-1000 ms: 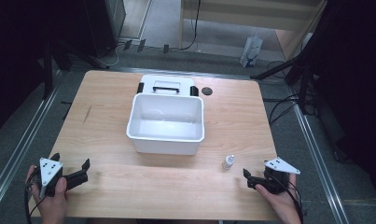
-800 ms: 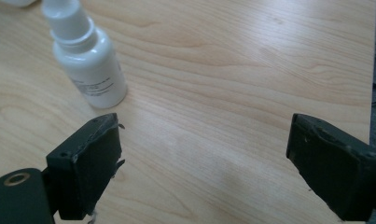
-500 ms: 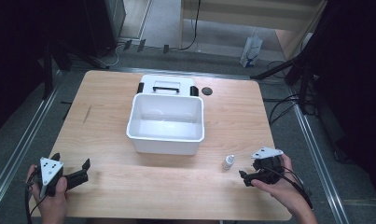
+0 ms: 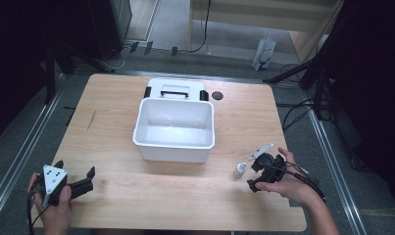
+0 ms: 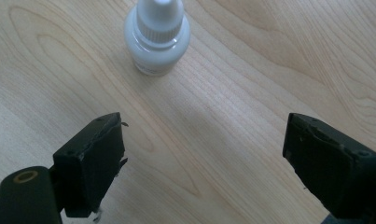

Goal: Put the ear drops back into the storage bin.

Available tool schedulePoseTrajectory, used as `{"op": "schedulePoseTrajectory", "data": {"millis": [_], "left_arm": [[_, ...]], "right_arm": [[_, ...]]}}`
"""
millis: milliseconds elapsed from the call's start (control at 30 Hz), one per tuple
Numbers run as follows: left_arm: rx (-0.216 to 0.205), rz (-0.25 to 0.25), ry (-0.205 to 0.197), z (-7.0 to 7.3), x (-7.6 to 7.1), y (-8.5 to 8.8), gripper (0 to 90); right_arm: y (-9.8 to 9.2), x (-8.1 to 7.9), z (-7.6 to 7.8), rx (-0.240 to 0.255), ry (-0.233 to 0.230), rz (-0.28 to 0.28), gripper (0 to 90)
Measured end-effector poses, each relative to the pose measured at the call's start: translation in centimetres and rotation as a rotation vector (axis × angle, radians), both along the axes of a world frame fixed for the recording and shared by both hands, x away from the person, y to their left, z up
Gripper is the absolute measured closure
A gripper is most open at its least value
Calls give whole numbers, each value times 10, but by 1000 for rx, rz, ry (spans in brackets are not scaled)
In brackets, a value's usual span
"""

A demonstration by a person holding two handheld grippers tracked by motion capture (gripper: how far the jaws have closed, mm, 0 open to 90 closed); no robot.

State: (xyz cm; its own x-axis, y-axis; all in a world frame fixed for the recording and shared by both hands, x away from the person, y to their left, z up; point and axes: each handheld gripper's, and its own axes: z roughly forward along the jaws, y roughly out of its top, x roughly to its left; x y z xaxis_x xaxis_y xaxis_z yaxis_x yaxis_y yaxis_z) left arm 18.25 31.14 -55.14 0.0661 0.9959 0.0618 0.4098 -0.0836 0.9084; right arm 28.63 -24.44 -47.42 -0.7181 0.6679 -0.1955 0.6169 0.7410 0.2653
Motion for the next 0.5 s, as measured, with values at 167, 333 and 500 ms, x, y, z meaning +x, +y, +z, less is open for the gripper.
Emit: {"op": "schedulePoseTrajectory", "data": {"millis": [167,333,500], "left_arm": [[7,-2,3,0,0,-1,15],[12,-1,3,0,1,-2,15],[15,-1,5,0,1,-2,15]], "right_arm": [[13,6,7,-44,50,22,127],[22,11,12,-91,87,39,135],[32,16,18,-100,96,49,166]]}}
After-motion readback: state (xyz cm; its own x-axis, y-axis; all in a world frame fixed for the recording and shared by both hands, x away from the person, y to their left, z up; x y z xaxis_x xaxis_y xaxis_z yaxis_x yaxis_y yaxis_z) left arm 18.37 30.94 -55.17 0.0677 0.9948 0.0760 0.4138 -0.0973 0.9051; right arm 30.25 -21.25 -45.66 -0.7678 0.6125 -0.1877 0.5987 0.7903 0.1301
